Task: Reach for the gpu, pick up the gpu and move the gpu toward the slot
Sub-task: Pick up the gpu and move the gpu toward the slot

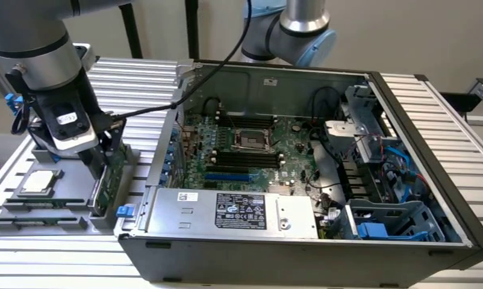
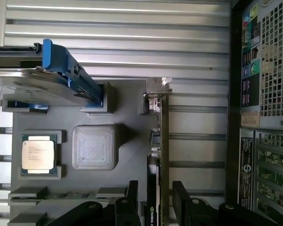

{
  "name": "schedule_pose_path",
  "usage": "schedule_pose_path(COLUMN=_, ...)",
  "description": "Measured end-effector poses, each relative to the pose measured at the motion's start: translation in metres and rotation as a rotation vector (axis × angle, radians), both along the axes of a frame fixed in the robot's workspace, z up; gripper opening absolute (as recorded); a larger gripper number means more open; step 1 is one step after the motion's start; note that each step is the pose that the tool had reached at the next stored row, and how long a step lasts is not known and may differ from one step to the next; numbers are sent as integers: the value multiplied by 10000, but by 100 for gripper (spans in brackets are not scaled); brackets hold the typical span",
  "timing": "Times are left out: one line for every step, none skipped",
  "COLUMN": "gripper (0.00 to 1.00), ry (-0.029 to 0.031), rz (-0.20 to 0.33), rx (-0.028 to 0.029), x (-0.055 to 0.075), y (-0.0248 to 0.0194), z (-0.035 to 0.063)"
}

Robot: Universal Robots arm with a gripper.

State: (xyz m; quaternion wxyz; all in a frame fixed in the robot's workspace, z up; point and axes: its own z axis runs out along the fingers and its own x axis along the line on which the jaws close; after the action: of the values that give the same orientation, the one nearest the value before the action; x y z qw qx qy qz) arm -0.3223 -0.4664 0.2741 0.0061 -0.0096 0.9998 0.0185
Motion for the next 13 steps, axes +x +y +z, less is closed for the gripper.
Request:
schedule_pose_path(gripper=42, ry=-6, rz=0, rx=1, x=1, y=-1, z=-18)
schedule_pose_path(gripper=42, ry=-11, rz=0, rx=0, x=3, y=-3, z=-36)
schedule_pose_path(gripper=42, ry=-16, rz=1, rx=0, x=5, y=-4, z=-54)
schedule_pose_path(gripper=42, ry=-20, rz=0, rx=0, x=6, y=-5, z=-72)
schedule_pose_path(gripper=42, ry=-25, rz=1, rx=0, x=7, y=-7, z=-91)
schedule_pose_path(gripper=42, ry=-28, rz=1, rx=1, x=9, y=-8, z=-109)
schedule_pose_path(gripper=42, ry=-30, rz=0, rx=0, x=10, y=-9, z=-127)
schedule_pose_path(gripper=42, ry=-32, rz=0, rx=0, x=10, y=-9, z=-146)
schedule_pose_path(gripper=42, ry=-33, rz=0, rx=0, x=10, y=-9, z=-163)
schedule_pose_path(gripper=42, ry=-34, rz=0, rx=0, x=10, y=-10, z=-182)
schedule_pose_path(gripper=42, ry=-34, rz=2, rx=0, x=10, y=-10, z=-200)
schedule_pose_path(gripper=42, ry=-35, rz=4, rx=0, x=10, y=-10, z=-218)
schedule_pose_path(gripper=42, ry=-36, rz=11, rx=0, x=10, y=-11, z=-235)
